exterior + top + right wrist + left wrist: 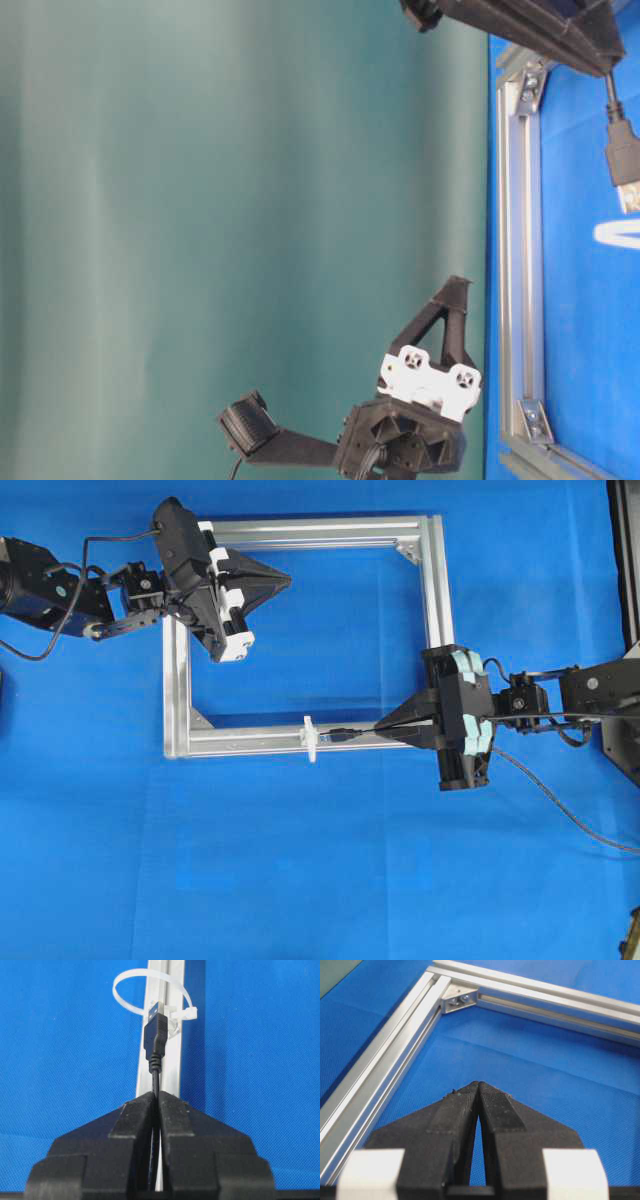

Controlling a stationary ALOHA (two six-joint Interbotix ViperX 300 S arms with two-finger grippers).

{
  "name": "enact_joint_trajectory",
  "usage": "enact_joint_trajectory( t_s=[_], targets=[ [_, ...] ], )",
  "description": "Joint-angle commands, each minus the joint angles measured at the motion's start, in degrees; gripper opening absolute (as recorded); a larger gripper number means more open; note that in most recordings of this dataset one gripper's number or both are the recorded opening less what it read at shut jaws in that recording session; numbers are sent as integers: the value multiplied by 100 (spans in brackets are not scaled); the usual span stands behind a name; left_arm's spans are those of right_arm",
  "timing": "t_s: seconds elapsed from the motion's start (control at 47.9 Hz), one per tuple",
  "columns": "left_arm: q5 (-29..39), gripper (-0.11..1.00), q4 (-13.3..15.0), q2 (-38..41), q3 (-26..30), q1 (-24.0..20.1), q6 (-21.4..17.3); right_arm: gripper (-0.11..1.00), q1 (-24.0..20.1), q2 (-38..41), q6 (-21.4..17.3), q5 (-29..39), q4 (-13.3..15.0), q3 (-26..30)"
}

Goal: Insert the wire through the string loop located in the center.
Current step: 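Push the USB plug through the zip-tie loop with the right gripper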

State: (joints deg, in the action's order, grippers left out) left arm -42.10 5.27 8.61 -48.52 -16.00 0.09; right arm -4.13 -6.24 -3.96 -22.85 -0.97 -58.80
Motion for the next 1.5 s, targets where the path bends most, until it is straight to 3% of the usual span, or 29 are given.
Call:
enact_joint_trajectory(
  t_s=[0.0, 0.94, 1.484],
  targets=[
    [-26, 0, -9, -202, 35, 0, -9, -2, 18, -44, 0, -62, -18, 62],
    [-26, 0, -18, -202, 35, 0, -18, -2, 18, -18, 0, -123, -18, 79],
    [-26, 0, -18, -202, 26, 0, -18, -2, 18, 721, 9, -158, -18, 853]
  ],
)
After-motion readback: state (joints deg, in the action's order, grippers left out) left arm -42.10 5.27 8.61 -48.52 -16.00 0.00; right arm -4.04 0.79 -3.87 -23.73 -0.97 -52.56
